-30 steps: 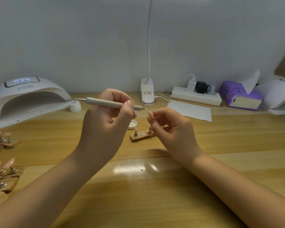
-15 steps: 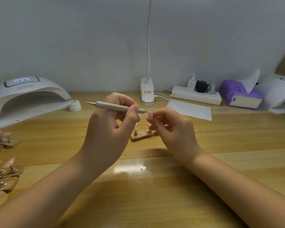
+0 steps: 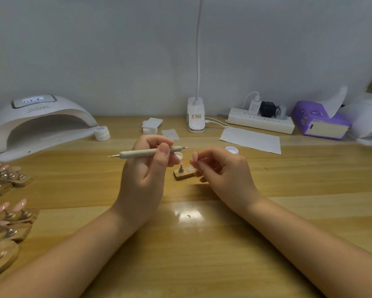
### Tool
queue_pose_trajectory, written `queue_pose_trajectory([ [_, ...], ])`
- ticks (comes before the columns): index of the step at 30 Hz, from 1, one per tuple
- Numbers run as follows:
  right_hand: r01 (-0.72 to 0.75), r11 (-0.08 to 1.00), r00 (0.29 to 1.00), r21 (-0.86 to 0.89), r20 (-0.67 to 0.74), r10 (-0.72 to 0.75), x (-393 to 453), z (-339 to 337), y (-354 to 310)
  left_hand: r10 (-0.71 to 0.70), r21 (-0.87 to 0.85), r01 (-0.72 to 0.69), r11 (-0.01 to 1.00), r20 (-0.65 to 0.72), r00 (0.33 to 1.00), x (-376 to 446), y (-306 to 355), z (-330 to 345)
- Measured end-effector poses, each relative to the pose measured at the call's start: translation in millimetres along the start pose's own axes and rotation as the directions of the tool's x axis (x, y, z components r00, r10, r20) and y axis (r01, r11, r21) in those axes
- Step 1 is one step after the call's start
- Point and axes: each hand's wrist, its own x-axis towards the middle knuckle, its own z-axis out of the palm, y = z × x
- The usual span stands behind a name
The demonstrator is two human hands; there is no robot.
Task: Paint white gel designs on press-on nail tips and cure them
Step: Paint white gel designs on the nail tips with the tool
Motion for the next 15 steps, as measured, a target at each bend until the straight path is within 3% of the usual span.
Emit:
queue_pose_trajectory([
  [15, -0.061, 0.998, 0.996, 0.004, 0.070, 0.061, 1.6, 2.1, 2.7, 0.091, 0.159, -0.098, 0.982, 0.051, 0.995, -6.3, -8.6, 2.2],
])
